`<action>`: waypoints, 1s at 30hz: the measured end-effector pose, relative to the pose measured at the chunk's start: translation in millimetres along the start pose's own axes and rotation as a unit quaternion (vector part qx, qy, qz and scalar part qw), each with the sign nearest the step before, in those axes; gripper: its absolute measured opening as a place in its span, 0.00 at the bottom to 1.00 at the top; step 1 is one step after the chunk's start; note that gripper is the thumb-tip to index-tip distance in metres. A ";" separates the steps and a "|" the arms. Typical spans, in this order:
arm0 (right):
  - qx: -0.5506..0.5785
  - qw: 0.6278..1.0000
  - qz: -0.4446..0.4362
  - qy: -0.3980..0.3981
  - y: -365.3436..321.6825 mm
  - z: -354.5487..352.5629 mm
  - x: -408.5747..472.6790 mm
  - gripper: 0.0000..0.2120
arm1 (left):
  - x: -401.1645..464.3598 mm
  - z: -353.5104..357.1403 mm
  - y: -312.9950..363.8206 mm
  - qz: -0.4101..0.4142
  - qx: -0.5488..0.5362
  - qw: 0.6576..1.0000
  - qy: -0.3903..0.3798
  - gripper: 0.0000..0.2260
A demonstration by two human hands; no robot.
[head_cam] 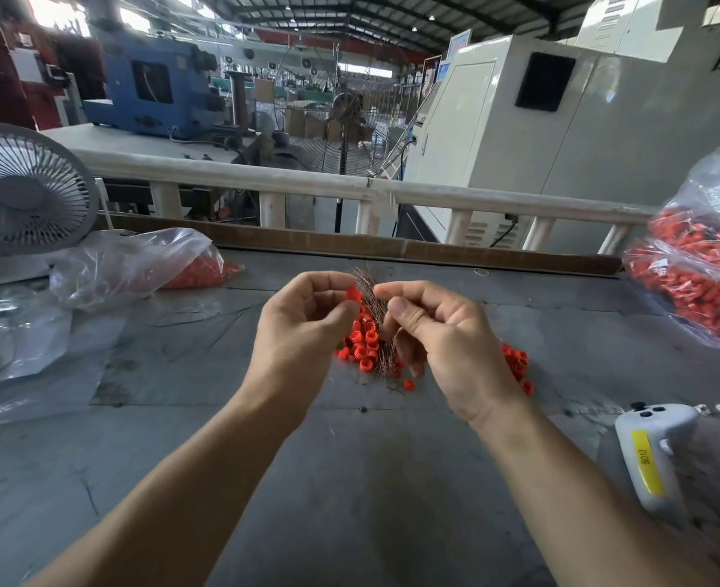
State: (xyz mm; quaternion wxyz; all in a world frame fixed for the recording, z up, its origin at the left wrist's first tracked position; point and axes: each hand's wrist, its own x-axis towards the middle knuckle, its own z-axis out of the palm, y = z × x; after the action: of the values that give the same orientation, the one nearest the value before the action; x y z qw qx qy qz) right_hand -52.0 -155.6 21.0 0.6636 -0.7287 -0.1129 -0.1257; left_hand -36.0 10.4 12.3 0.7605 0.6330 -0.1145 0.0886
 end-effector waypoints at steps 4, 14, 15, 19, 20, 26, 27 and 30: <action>0.008 1.000 -0.017 0.004 -3.9 4.7 -2.6 0.07 | -3.9 2.5 8.6 -0.027 -0.094 0.994 -0.040 0.09; 0.010 0.999 -0.036 0.028 -6.7 5.2 -4.7 0.07 | -4.2 0.7 7.9 -0.042 -0.138 0.985 -0.094 0.10; 0.010 0.999 -0.037 0.028 -6.8 5.3 -4.9 0.07 | -4.0 0.7 7.5 -0.042 -0.140 0.985 -0.097 0.11; 0.007 0.999 -0.044 0.029 -7.1 5.4 -5.8 0.07 | -2.6 0.2 4.3 -0.044 -0.151 0.983 -0.099 0.11; 0.003 0.998 -0.046 0.031 -7.3 5.5 -5.9 0.07 | -2.3 -0.1 3.5 -0.046 -0.150 0.983 -0.100 0.11; -0.005 0.998 -0.057 0.038 -8.4 9.4 -7.2 0.05 | -1.4 1.4 2.9 -0.041 -0.153 0.982 -0.100 0.14; -0.005 0.998 -0.057 0.037 -8.4 9.8 -7.4 0.05 | -1.5 1.3 3.0 -0.040 -0.150 0.983 -0.101 0.14; -0.009 0.997 -0.057 0.041 -7.9 9.6 -7.4 0.06 | -2.2 1.3 2.9 -0.036 -0.148 0.982 -0.110 0.14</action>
State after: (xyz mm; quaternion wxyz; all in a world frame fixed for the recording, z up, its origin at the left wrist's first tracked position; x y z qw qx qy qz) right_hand -61.2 -145.3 25.1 0.6527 -0.7214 -0.1259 -0.1940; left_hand -39.0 9.8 14.6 0.8309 0.5235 -0.1865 -0.0271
